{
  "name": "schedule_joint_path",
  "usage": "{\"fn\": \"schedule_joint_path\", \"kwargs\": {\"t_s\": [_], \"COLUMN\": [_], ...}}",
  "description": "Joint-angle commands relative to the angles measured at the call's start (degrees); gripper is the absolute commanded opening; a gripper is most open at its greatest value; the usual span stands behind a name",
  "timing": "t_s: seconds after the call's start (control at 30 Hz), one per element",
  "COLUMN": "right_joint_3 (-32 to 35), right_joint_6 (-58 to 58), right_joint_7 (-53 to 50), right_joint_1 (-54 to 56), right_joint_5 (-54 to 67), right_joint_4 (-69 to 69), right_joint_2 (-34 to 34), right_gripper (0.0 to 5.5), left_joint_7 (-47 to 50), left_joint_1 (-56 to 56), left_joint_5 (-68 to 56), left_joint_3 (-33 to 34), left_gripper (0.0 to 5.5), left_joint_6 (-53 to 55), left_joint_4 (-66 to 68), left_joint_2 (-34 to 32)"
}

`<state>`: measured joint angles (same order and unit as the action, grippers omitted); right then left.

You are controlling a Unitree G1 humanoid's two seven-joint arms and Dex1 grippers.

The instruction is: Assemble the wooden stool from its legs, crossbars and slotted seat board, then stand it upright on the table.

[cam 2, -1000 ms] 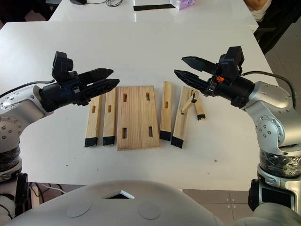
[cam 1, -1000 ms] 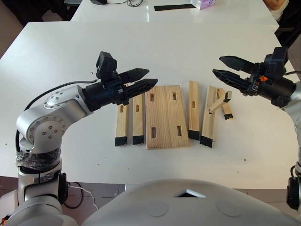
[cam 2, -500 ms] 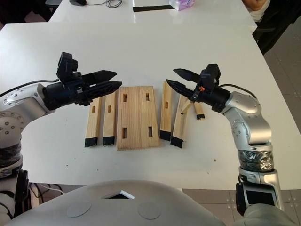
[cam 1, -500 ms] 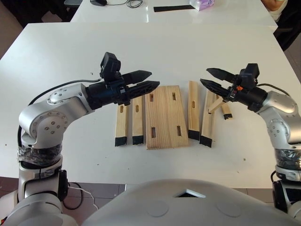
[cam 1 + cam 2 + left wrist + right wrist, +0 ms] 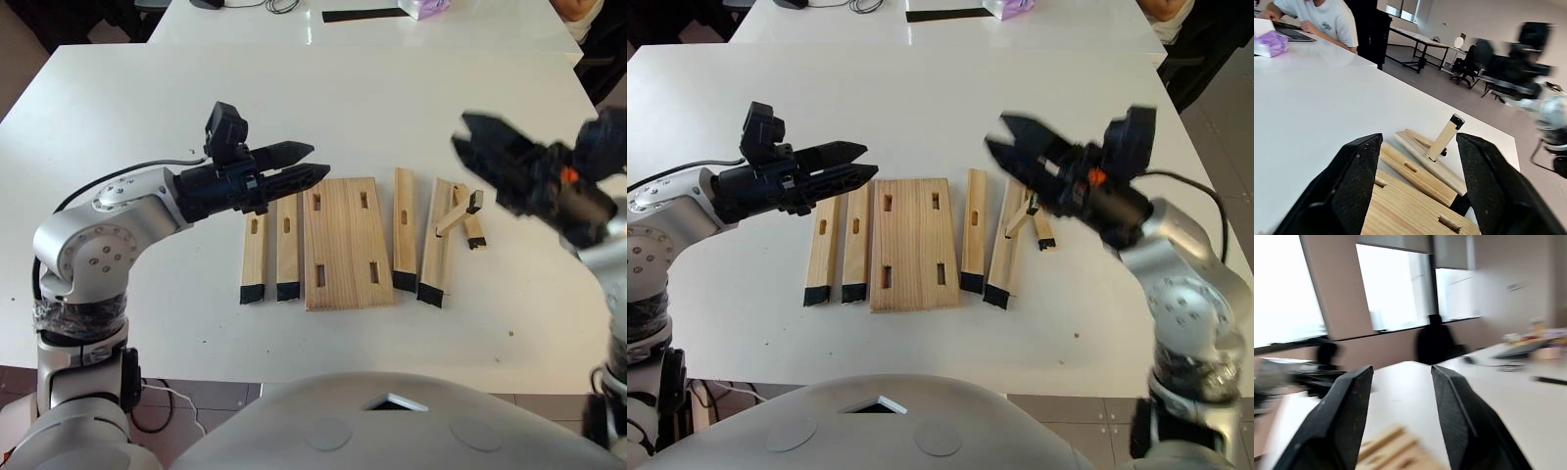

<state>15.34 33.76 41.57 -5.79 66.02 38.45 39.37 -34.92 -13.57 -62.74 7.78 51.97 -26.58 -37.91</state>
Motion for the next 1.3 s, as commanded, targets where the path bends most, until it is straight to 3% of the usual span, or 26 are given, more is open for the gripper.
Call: {"fn": "schedule_joint_path", "kwargs": {"t_s": [0.03,0.1,0.67,1.03,1.17,1.3], "right_joint_3": [-7.8,-11.3,-19.6,-7.1,-2.0,0.2], "right_joint_6": [1.0,-1.8,-22.4,-22.0,-13.6,-2.4], "right_joint_7": [2.2,2.8,9.8,17.8,14.7,4.5], "right_joint_1": [-12.9,-15.4,-18.4,-19.7,-19.9,-23.0], "right_joint_5": [-15.7,-23.7,-52.8,-48.9,-43.2,-39.7], "right_joint_4": [1.0,-1.2,-18.4,-16.6,-11.3,-4.6], "right_joint_2": [6.2,7.4,10.3,18.6,16.2,9.9], "right_gripper": [2.74,3.13,3.13,3.13,3.13,3.73], "left_joint_7": [2.3,2.6,3.5,6.5,8.3,10.8], "left_joint_1": [2.2,2.3,2.0,6.6,9.1,13.0], "left_joint_5": [-0.9,-1.2,-1.6,-2.3,-2.7,-3.2], "left_joint_3": [1.9,1.9,1.0,3.0,4.1,5.8], "left_gripper": [2.81,2.81,2.81,2.81,2.81,2.81], "left_joint_6": [0.3,0.4,1.0,-0.2,-1.1,-2.2], "left_joint_4": [-2.3,-2.5,-2.9,-6.5,-8.5,-11.5], "left_joint_2": [0.4,0.5,0.8,1.5,2.3,3.1]}}
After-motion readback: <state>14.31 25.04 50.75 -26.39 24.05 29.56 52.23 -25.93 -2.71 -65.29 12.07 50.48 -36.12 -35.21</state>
